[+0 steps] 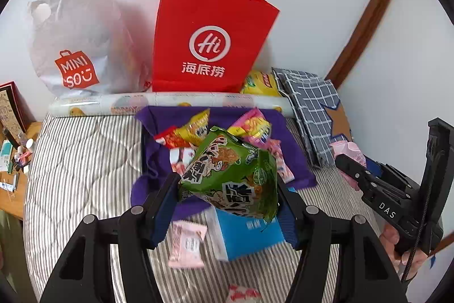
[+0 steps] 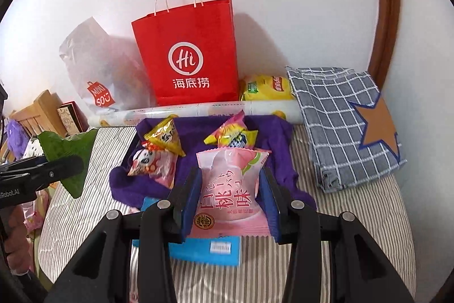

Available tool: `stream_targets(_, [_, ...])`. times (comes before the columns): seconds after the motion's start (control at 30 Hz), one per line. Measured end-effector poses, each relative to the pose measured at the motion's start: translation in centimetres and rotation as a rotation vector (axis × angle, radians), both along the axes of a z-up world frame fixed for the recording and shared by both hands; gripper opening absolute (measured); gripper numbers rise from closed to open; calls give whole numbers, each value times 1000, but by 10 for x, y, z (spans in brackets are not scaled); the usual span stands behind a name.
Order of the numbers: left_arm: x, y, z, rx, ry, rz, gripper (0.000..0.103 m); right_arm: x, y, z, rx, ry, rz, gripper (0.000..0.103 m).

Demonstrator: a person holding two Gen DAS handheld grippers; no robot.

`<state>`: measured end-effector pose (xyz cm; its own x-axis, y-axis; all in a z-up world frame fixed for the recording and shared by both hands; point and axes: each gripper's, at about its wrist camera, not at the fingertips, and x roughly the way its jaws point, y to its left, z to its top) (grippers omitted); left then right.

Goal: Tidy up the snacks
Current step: 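Carry the green bag and peach packet with both tools over the purple towel, then lower both held snacks onto the purple towel and open both tools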

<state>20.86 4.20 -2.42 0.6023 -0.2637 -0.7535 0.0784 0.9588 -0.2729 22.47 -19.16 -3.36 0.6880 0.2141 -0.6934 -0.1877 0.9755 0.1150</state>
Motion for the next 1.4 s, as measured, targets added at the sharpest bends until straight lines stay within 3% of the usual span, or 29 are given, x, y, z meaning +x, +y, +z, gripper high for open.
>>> stream_targets(0.57, [86, 19, -35, -33, 52, 24, 61, 100, 19, -58, 5, 82, 45, 42])
stream_targets(0.9, [115, 1, -80, -41, 142, -27, 61, 120, 25, -104, -5, 172, 67, 42])
stream_targets(1.4, [128, -30, -110, 31, 181, -81, 62, 126, 26, -124, -20, 224, 81, 42])
